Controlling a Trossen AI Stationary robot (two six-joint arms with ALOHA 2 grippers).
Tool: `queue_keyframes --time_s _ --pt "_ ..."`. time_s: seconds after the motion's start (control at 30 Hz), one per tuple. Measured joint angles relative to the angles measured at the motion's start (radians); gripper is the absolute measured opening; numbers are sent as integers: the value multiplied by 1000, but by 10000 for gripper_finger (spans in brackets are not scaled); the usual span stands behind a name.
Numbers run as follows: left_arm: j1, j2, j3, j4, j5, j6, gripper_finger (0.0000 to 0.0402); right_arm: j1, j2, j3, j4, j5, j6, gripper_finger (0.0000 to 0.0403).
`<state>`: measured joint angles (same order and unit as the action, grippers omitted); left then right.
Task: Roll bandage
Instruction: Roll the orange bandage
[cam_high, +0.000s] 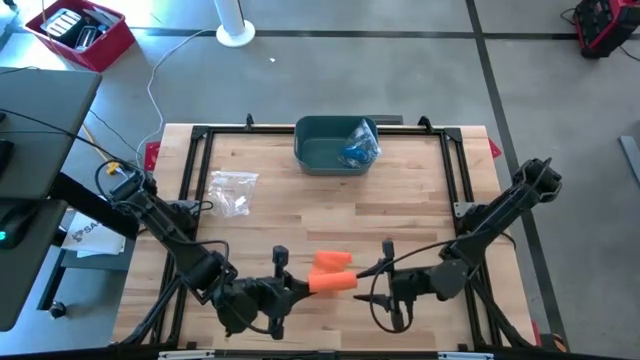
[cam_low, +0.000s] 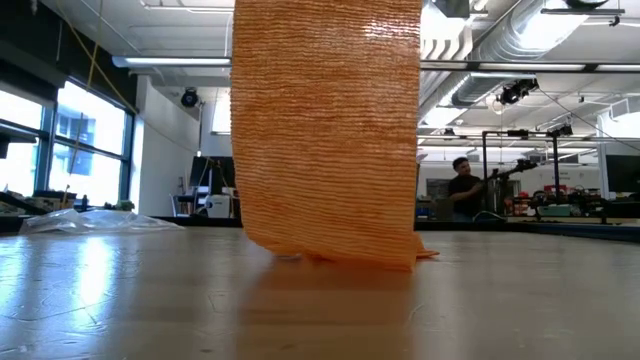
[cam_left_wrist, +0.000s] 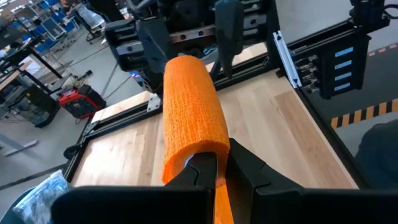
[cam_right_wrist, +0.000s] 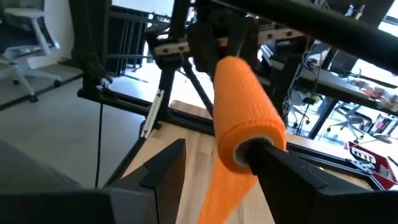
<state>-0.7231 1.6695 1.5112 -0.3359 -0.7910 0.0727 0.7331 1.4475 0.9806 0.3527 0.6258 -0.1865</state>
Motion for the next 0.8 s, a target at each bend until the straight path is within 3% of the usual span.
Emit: queue_keyframes --time_s 0.23,0.33,0.47,0.57,0.67,0.8 --pt "0 18 0 24 -6 16 11 -35 0 0 10 -54 74 172" --pt "0 18 0 25 -18 -3 20 -46 0 0 10 -49 103 135" --pt "5 19 0 44 -49 -73 46 -51 0 0 11 -29 41 58" --pt "19 19 0 65 -67 -157 73 -48 3 0 -7 -56 -97 13" --pt "39 17 -3 97 -43 -301 96 -47 11 0 -57 -47 -316 24" --pt "60 13 -3 114 10 -404 108 -25 25 0 -82 60 -519 37"
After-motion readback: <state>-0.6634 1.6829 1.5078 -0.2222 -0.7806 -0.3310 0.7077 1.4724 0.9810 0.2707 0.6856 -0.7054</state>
